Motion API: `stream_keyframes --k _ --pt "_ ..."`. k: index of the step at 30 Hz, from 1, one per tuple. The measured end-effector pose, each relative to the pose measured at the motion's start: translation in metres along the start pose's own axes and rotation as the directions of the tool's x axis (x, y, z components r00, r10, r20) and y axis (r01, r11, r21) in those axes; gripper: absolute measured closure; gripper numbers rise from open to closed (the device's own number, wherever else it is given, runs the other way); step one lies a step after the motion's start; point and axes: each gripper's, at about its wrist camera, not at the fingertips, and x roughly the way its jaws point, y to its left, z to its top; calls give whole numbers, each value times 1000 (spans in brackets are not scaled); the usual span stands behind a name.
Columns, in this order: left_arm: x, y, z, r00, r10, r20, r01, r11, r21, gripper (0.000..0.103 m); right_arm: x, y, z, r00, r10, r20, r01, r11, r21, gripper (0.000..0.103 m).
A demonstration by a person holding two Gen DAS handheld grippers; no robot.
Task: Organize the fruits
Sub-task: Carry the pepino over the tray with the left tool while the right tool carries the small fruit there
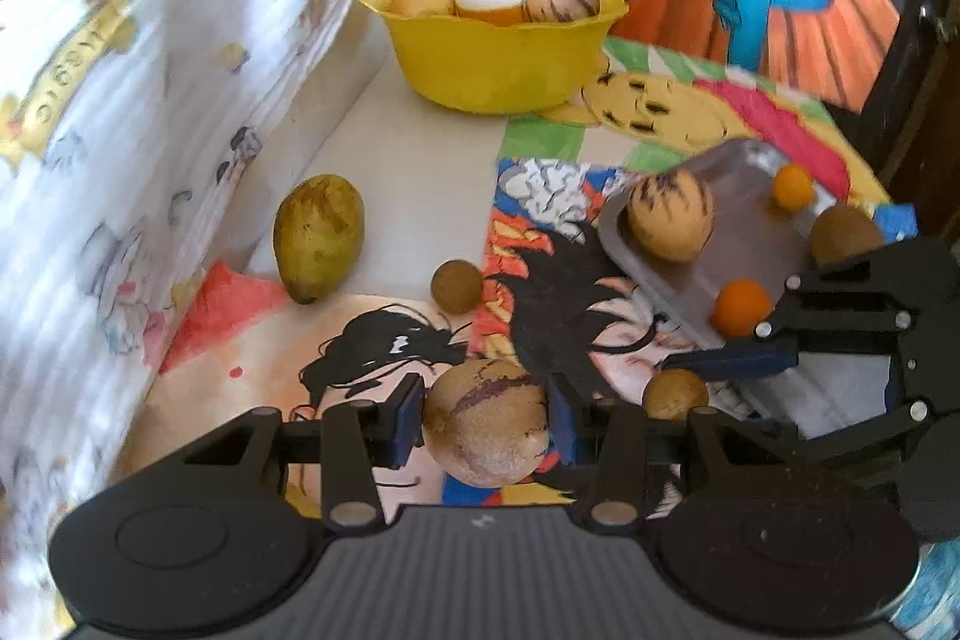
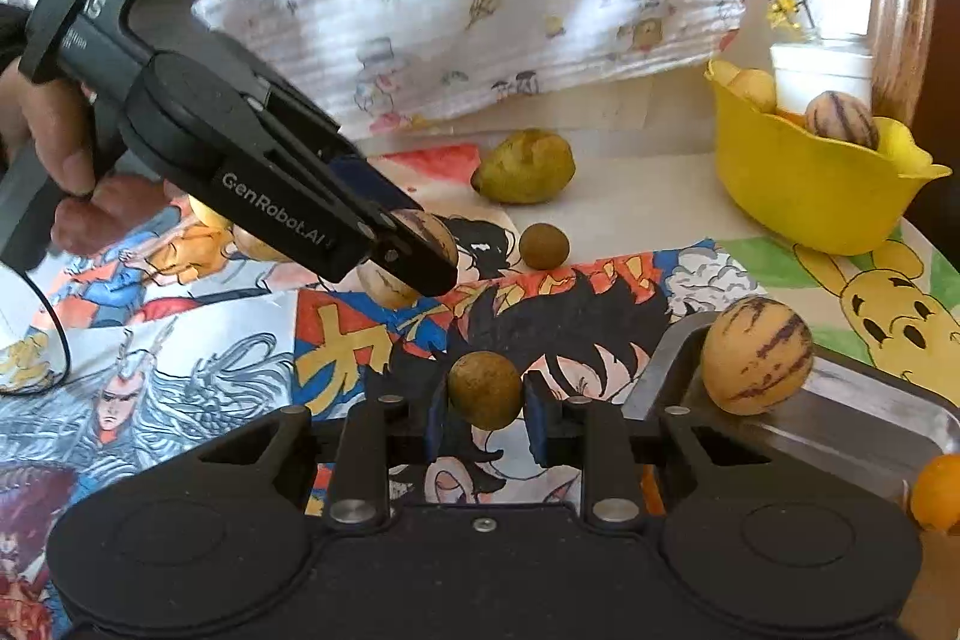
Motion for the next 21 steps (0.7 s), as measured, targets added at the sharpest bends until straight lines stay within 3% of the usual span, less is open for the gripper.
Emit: stream_keyframes --k 12,21 --pt "-20 -27 -11 989 -81 128 97 988 -122 56 -59 -12 -15 994 -60 89 54 996 72 74" --pt "-30 -64 -19 951 -121 283 167 975 -145 56 -108 -34 -46 976 -168 135 143 973 181 74"
